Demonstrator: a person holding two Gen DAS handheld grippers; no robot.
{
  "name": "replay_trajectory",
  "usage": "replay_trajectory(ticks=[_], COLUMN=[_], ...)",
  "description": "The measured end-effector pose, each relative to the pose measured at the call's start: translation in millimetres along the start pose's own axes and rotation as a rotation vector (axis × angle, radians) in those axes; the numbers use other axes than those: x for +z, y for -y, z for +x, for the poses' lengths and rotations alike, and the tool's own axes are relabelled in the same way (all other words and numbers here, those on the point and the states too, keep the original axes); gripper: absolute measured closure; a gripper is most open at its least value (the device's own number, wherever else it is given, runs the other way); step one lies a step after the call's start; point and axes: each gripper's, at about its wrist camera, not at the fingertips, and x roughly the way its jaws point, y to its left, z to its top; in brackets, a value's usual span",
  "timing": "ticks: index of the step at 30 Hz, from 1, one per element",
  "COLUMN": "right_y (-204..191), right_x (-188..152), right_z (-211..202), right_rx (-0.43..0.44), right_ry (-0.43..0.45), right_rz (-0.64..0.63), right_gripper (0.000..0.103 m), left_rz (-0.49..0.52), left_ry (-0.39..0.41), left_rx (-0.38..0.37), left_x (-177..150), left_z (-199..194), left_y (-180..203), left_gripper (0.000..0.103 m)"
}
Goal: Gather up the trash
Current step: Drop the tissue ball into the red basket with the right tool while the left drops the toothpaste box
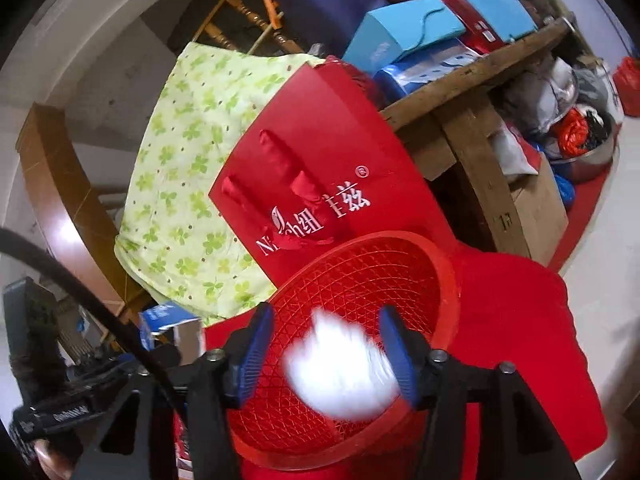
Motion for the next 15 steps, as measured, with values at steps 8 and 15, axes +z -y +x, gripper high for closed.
replay_trajectory(ticks=[8, 15], right_y=[5.4, -12.7], right_x=[4.6, 0.2], right_z=[-6.0, -12.8], right_rx=[0.020, 0.037], right_ry=[0.037, 0.077], right_rz=[0.036, -0.023], right_gripper=[0.032, 0.032], left_rz=[0.019, 0.027], left_ry=[-0.010, 0.027], left_rx=[0.046, 0.119], left_x=[-9.4, -9.2], left_z=[-1.3, -14.4], left_y=[8.7, 5.9], left_gripper=[0.013, 0.011])
